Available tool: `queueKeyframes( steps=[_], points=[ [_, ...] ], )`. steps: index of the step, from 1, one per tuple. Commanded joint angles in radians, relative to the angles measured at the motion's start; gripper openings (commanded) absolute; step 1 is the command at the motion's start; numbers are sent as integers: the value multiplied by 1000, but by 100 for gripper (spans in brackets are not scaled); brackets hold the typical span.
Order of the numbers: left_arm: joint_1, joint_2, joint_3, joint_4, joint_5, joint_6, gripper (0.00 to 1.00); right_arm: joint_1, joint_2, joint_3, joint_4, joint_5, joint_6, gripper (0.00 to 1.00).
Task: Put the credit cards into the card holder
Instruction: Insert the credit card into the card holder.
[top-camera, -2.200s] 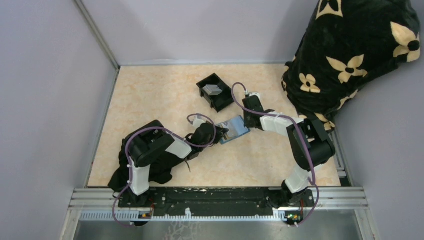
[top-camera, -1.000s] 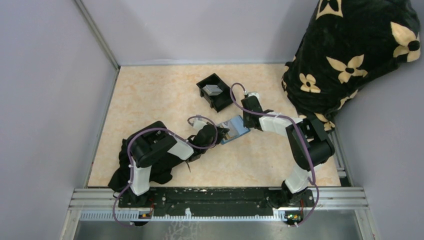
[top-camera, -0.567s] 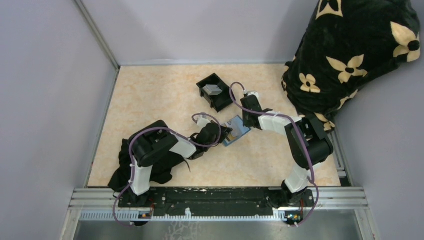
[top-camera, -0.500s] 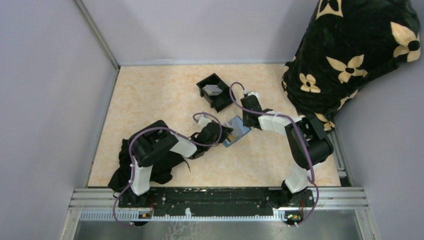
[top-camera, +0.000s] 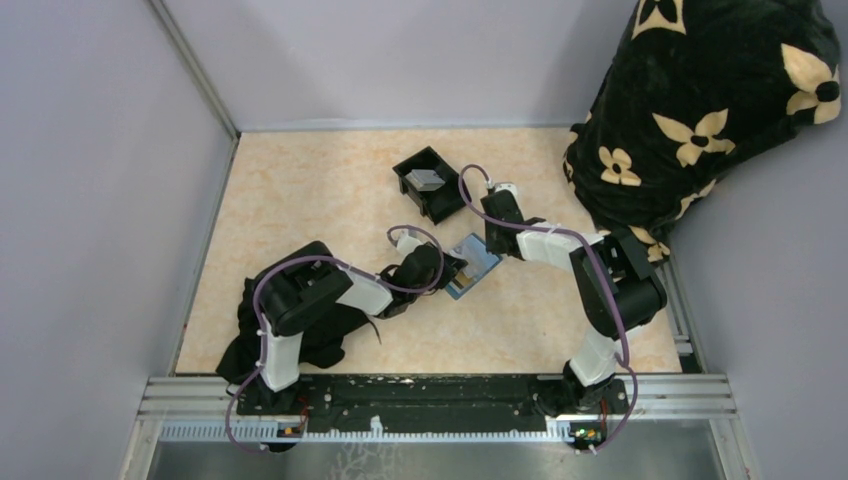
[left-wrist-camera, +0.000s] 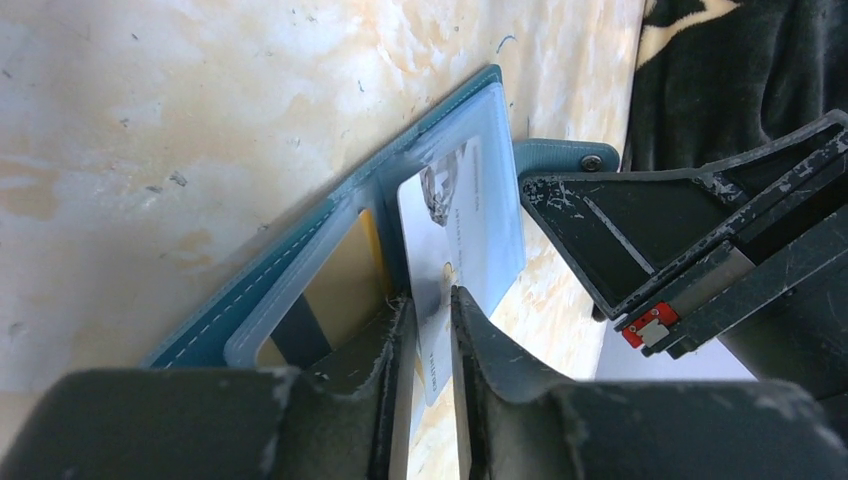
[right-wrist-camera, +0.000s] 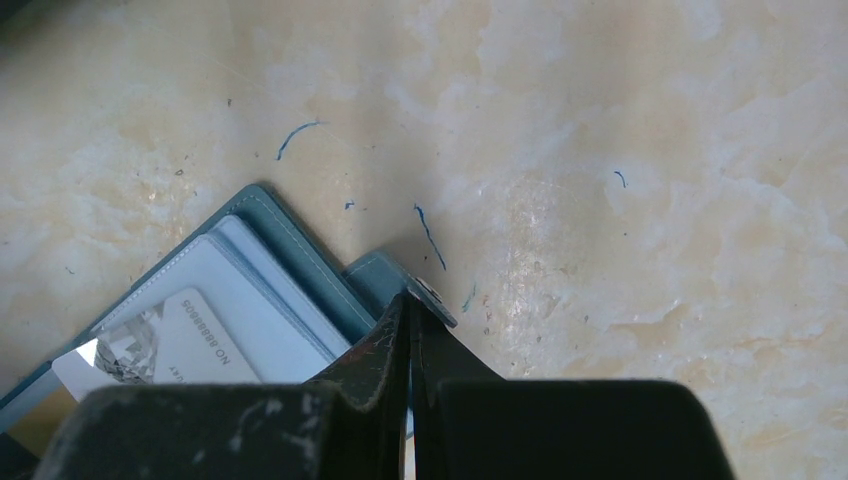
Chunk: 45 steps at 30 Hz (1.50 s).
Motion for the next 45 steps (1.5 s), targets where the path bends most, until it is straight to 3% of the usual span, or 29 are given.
queueKeyframes(
  steps=[1,8,21,45],
  points=[
    [-12,-12,-31,-103,24,35,28,18,55,-47,-90,-59,12,0],
    [-12,-50,-41,-117,24,62,42,18,52,-57,-81,-62,15,0],
    [-10,-54,58,-325,83,126,53,19,44,-58,-82,-70,15,0],
    [9,32,238,-505,152,149,50,64,33,-64,-86,-100,28,0]
  ],
)
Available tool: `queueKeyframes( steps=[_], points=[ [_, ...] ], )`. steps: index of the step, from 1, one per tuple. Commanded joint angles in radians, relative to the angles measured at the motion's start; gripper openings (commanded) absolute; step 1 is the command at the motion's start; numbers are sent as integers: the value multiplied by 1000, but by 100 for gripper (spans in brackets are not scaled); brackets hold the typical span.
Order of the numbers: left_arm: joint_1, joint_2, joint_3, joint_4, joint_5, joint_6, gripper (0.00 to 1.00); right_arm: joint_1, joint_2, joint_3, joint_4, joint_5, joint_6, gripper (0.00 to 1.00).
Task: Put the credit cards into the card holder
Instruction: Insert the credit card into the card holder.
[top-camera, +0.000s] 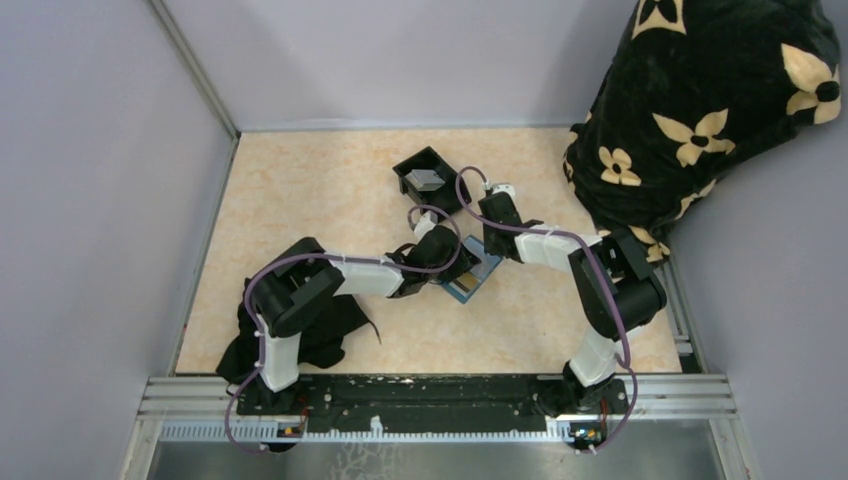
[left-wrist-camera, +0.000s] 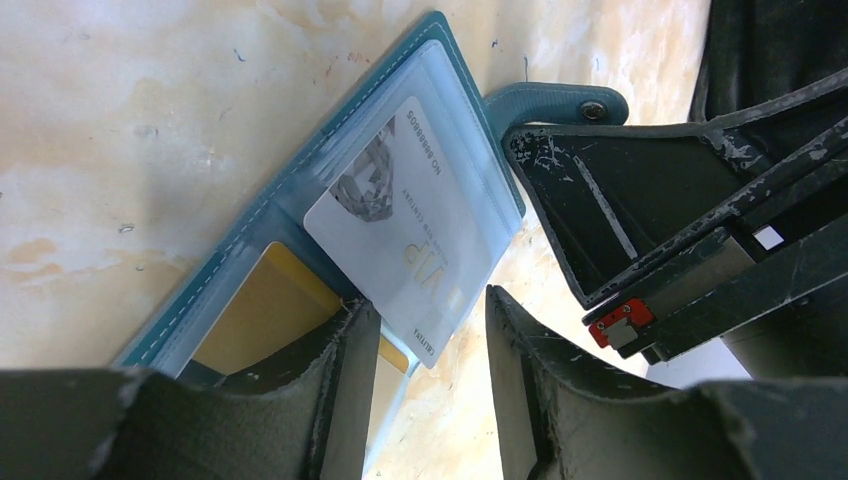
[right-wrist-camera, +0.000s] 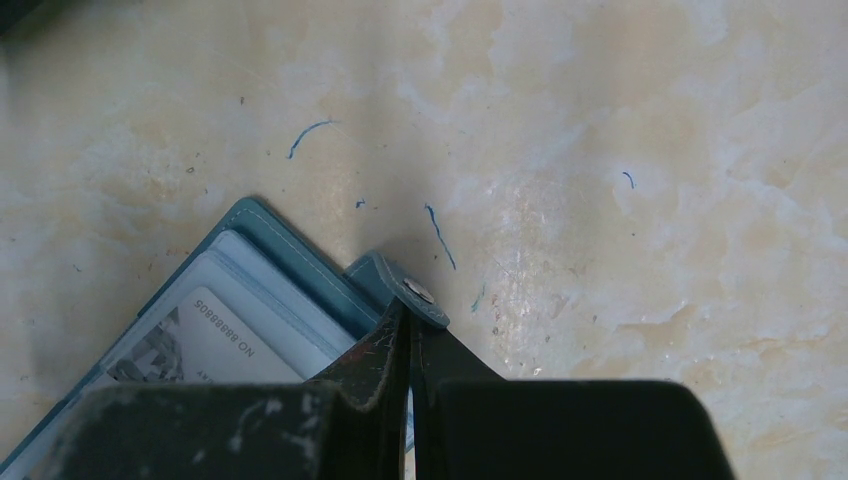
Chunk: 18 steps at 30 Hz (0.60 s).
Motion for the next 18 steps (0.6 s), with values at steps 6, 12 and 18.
queueKeyframes(
  steps=[6,12,18],
  points=[
    [18,68,33,-134,46,5,46,48,36,-62,-100,-148,32,0],
    [34,94,64,-149,81,-1,43,56,44,-76,-92,-163,35,0],
    [44,113,106,-187,94,3,40,62,48,-87,-84,-176,41,0]
  ],
)
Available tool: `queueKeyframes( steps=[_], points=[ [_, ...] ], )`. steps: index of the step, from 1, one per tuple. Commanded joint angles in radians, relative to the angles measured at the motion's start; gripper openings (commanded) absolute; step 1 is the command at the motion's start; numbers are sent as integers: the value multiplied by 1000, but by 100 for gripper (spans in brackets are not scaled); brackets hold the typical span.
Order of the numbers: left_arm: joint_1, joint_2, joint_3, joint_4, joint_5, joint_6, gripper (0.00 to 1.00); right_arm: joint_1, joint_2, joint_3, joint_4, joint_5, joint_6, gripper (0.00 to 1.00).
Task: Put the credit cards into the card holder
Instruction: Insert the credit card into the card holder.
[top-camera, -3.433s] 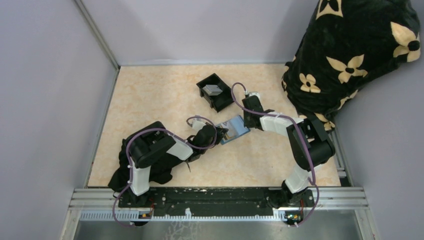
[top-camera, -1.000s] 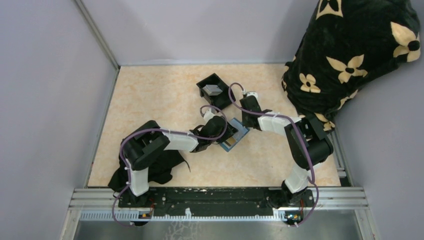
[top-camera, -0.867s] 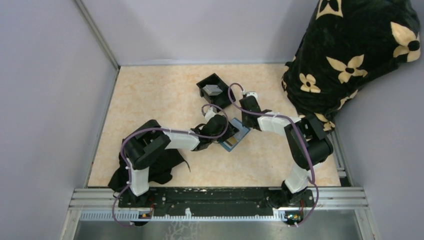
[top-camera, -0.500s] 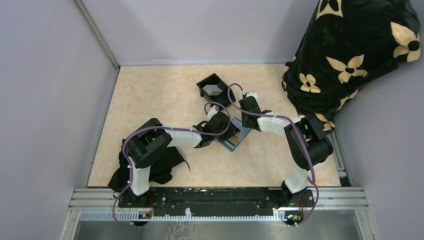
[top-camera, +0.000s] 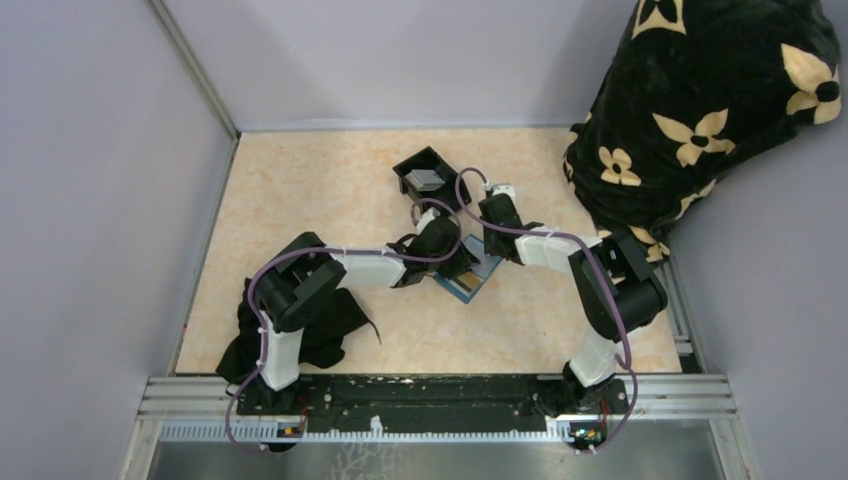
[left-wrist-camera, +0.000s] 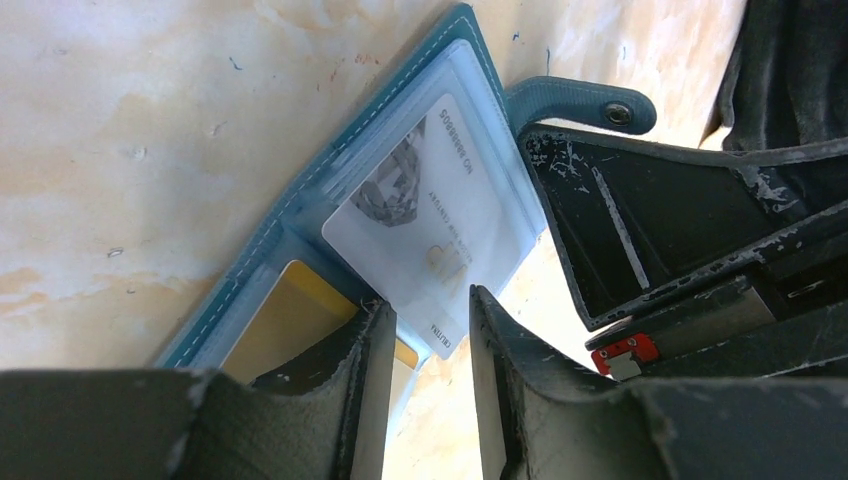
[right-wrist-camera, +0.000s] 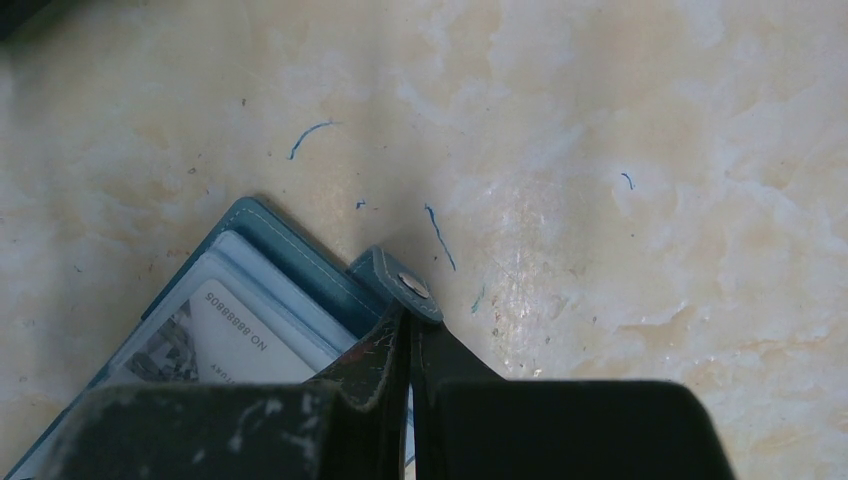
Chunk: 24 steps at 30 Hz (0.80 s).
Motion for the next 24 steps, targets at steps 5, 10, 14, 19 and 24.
queueKeyframes(
  steps=[5,10,14,19,24],
  points=[
    [22,90,37,-82,25,-6,33,63,66,-73,-100,-193,45,0],
    [36,98,48,-94,41,-20,31,65,84,-78,-83,-202,47,0],
    [40,84,35,-102,40,-26,31,66,94,-82,-74,-207,47,0],
    [40,56,1,-91,28,-33,27,65,110,-82,-63,-217,47,0],
    [41,41,-22,-48,30,-10,26,65,114,-84,-58,-221,48,0]
  ],
)
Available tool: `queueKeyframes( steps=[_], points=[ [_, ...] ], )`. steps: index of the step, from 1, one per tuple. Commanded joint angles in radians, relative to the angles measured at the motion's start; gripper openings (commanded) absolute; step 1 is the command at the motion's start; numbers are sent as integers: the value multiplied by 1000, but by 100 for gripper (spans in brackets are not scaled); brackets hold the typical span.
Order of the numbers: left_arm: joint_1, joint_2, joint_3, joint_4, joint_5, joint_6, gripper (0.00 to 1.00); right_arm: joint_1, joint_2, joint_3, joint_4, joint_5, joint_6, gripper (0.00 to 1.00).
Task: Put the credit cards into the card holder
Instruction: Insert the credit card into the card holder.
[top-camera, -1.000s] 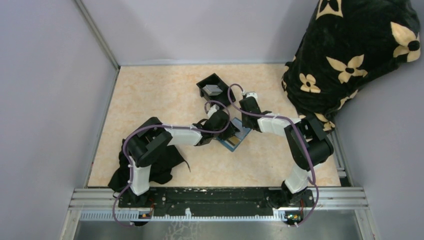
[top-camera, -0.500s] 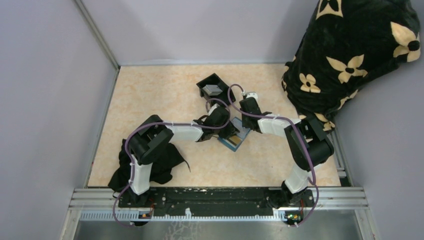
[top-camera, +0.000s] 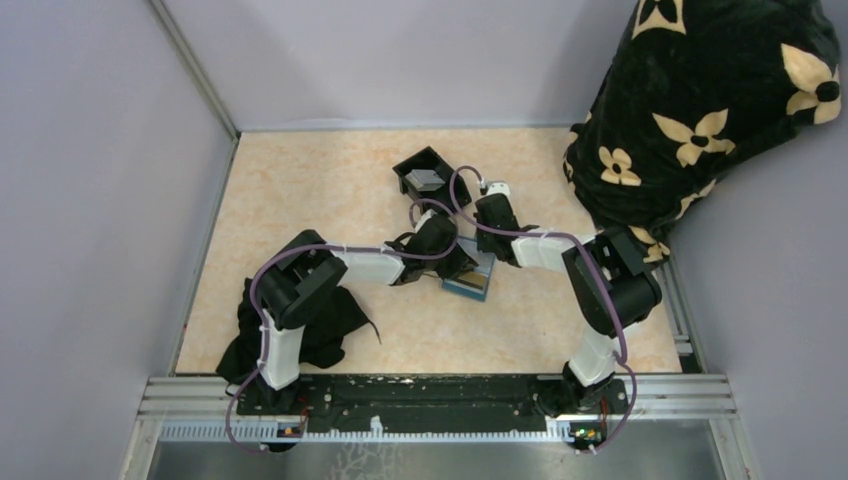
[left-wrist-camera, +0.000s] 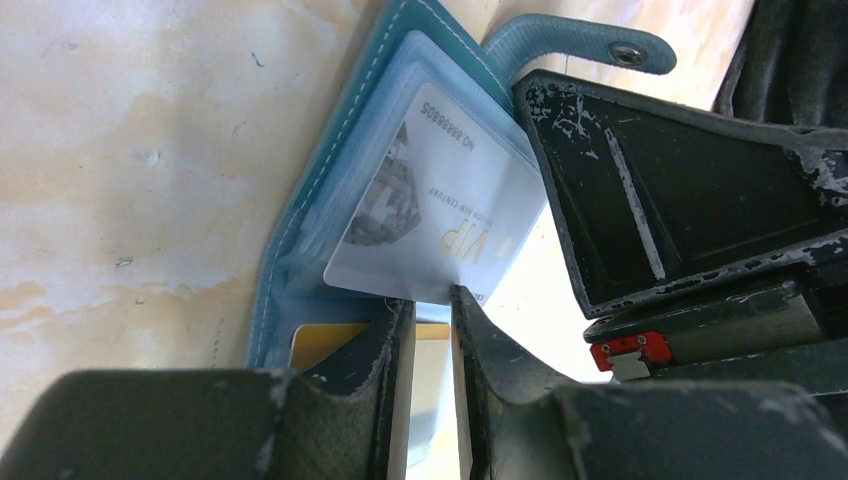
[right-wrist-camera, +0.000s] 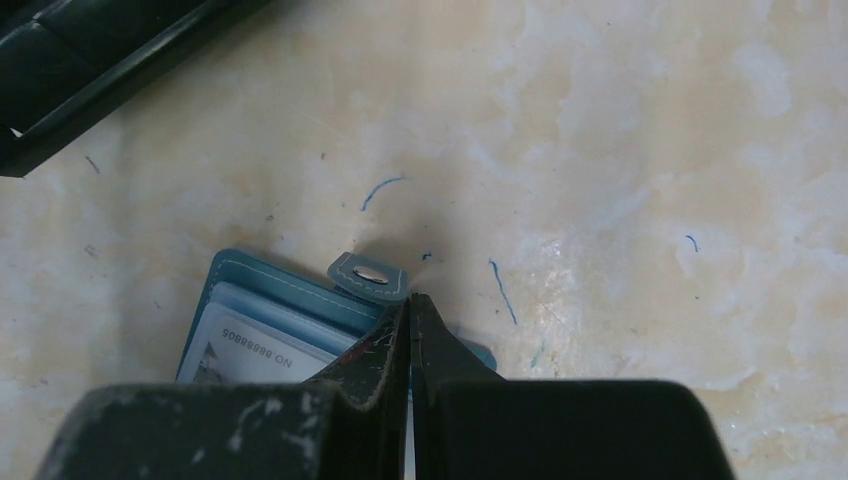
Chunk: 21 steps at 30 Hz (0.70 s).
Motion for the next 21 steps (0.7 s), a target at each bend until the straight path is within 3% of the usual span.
queueKeyframes(
  steps=[1,21],
  points=[
    [6,21,-39,-23,-43,29,26,51,83,-71,-189,-191,44,0],
    [4,-5,-70,-26,-61,34,3,53,73,-83,-188,-190,47,0]
  ],
)
